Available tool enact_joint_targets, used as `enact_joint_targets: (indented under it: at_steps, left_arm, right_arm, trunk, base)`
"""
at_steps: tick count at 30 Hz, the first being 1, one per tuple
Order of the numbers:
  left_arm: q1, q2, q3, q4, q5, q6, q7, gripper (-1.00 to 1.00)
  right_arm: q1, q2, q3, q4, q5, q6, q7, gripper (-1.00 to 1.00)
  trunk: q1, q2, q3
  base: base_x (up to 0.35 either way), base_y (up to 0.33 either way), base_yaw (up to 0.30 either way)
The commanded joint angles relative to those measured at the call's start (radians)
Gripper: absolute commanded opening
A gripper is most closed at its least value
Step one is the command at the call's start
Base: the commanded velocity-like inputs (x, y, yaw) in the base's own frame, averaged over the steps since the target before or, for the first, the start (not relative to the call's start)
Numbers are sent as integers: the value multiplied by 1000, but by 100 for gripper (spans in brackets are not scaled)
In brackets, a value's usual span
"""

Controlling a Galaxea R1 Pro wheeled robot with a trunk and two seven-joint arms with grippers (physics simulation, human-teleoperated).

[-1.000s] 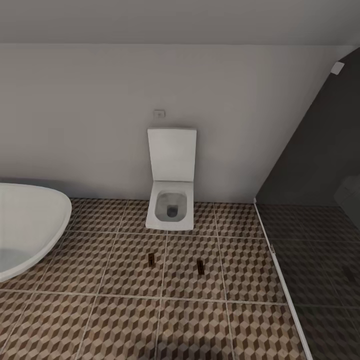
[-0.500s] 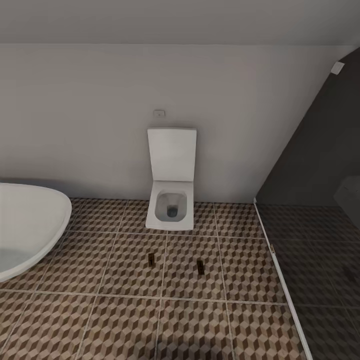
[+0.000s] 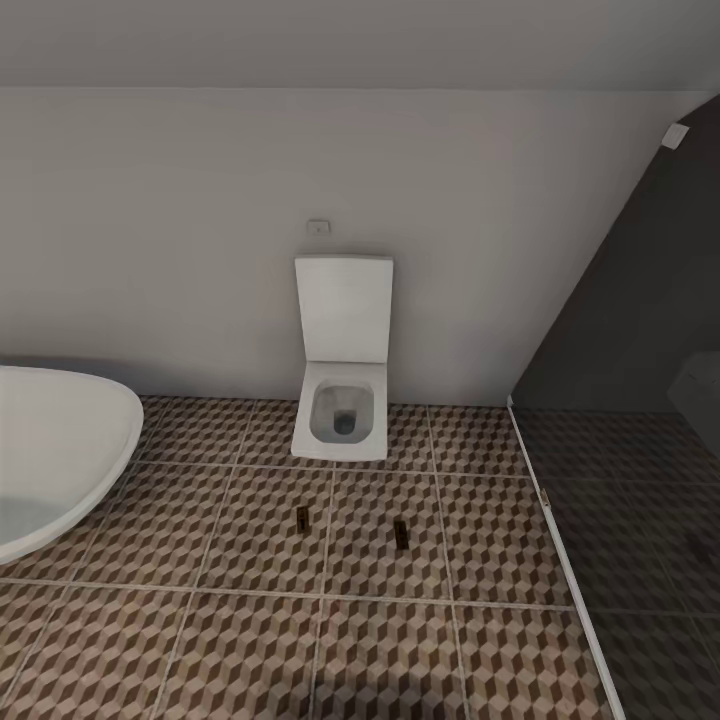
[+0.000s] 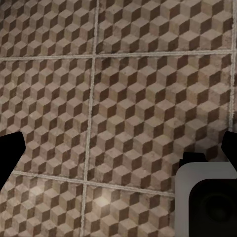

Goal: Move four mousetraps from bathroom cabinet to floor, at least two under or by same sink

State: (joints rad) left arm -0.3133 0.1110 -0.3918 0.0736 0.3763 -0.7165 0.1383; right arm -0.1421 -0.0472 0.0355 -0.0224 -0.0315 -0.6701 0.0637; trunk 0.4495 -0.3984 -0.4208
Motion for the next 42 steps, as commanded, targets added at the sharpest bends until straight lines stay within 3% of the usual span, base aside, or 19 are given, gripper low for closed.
enact_joint_targets:
  at_steps: [1,42]
  left_arm:
    - [-1,-1,-9,3,3,-4,4,100]
    - [-1,-1,-9,3,3,-4,4,100]
  right_arm:
    - [-1,0,3,1,-4,-3,4,100]
    - [-1,0,3,1,-4,-3,4,100]
  trunk:
    - [0,-2,-1]
    - [0,-2,-1]
  base:
    - [0,0,0]
    - [0,0,0]
